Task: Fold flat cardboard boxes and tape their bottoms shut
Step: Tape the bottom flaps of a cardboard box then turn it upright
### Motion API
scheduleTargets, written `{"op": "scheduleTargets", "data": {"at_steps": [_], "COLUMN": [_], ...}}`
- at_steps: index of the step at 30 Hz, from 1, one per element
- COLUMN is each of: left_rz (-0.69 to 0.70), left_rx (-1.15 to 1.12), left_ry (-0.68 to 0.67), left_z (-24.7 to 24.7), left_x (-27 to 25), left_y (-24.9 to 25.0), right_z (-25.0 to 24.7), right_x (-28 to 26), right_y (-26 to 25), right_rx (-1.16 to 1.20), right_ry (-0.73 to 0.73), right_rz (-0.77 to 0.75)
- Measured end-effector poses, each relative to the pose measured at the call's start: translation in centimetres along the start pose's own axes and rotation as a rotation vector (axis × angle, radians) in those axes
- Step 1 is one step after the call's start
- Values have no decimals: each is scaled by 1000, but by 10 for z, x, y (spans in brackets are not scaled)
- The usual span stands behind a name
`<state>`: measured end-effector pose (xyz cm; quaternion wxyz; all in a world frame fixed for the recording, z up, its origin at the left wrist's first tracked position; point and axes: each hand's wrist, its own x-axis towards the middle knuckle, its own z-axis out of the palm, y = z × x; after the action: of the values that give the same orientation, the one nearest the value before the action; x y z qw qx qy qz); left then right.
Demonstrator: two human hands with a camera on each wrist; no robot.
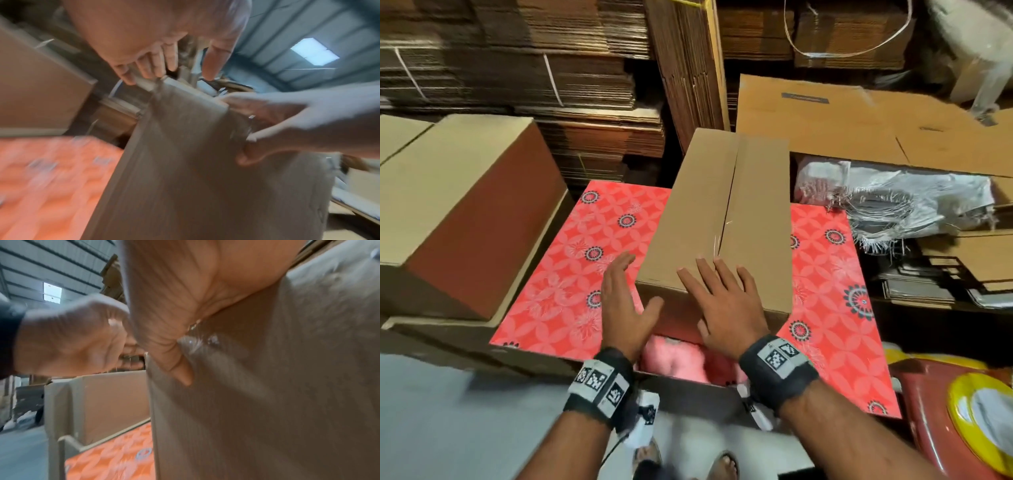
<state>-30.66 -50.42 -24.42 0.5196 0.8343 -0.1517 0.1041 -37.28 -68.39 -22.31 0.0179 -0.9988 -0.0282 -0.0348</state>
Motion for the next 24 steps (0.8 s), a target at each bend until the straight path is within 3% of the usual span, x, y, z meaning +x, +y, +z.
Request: {"op": "scheduleTargets", "data": {"at_steps": [3,6,12,24], "left_rz": [257,318,417,350], "left_rx": [167,462,535,393], "left_ry": [-326,-527,-439,-504], "left_z": [3,13,22,7], "left_x": [20,23,30,76], "left_y": [27,23,-7,-31], "right_z": [-10,-16,1,7], "right_x": [3,2,-4,22], "right_y": [13,40,67,39], "right_rx": [130,156,6,-37], "right_ry": [13,28,19,67], "right_rz": [2,67,60,84]}}
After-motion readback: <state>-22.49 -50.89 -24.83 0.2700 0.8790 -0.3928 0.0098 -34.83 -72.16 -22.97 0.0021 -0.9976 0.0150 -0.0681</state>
